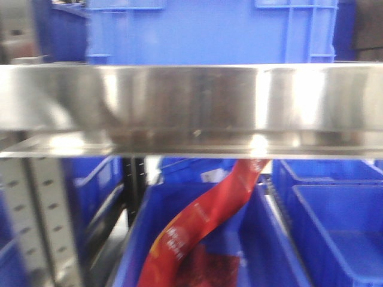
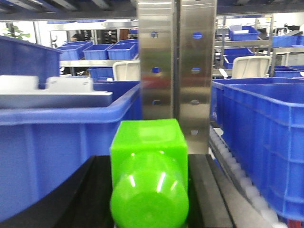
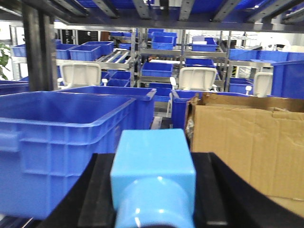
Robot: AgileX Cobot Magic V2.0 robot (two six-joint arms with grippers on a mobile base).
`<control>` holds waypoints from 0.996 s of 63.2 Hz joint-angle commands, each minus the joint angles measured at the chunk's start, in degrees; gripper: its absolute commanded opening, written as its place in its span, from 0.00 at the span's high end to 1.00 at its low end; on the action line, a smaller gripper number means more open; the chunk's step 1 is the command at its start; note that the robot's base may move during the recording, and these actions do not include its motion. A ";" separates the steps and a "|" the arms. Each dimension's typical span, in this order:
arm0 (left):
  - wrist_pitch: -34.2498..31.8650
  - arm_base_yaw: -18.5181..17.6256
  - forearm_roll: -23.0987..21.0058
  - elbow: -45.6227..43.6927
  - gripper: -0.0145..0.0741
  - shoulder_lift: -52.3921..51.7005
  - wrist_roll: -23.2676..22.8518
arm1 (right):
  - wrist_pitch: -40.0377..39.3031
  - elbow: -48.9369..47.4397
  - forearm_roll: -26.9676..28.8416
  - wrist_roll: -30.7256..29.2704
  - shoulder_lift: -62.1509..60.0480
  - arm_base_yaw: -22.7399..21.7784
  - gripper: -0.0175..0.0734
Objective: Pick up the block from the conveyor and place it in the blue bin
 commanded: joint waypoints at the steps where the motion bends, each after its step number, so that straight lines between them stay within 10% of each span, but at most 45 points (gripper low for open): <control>1: -1.08 0.05 -0.38 -0.05 0.96 -0.05 -0.20 | -0.93 0.08 -0.22 -0.09 -0.17 -0.06 0.99; 63: -1.08 0.05 -0.38 -0.05 0.96 -0.05 -0.20 | -0.93 0.08 -0.22 -0.09 -0.17 -0.06 0.99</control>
